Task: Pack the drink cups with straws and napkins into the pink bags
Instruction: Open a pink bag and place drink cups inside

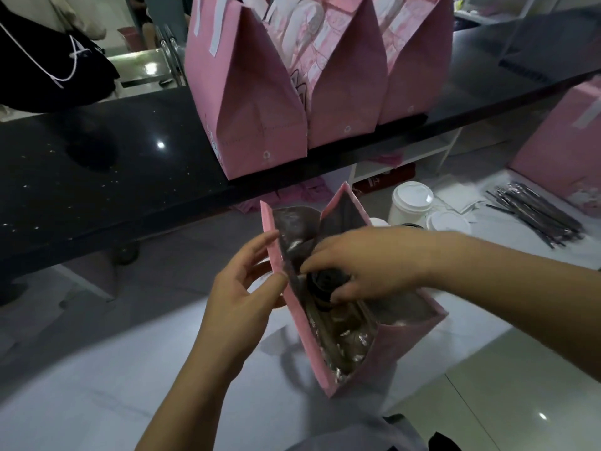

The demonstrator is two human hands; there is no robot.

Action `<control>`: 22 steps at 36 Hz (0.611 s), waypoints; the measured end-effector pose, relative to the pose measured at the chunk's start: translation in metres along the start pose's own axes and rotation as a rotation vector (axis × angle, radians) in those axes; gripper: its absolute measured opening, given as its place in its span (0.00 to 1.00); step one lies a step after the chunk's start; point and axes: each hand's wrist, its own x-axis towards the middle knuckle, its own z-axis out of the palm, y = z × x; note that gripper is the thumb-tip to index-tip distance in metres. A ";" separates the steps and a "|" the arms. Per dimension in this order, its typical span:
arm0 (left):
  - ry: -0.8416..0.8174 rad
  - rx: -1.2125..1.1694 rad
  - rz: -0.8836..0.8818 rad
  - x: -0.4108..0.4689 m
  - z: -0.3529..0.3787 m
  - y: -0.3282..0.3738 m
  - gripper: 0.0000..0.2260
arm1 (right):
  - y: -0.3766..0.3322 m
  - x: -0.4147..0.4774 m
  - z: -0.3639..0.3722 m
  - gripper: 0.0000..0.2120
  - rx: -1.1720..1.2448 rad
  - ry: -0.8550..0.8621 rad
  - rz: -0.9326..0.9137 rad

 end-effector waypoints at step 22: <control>-0.001 0.320 0.089 -0.047 0.034 0.017 0.23 | 0.170 -0.052 0.081 0.44 -0.042 0.047 0.564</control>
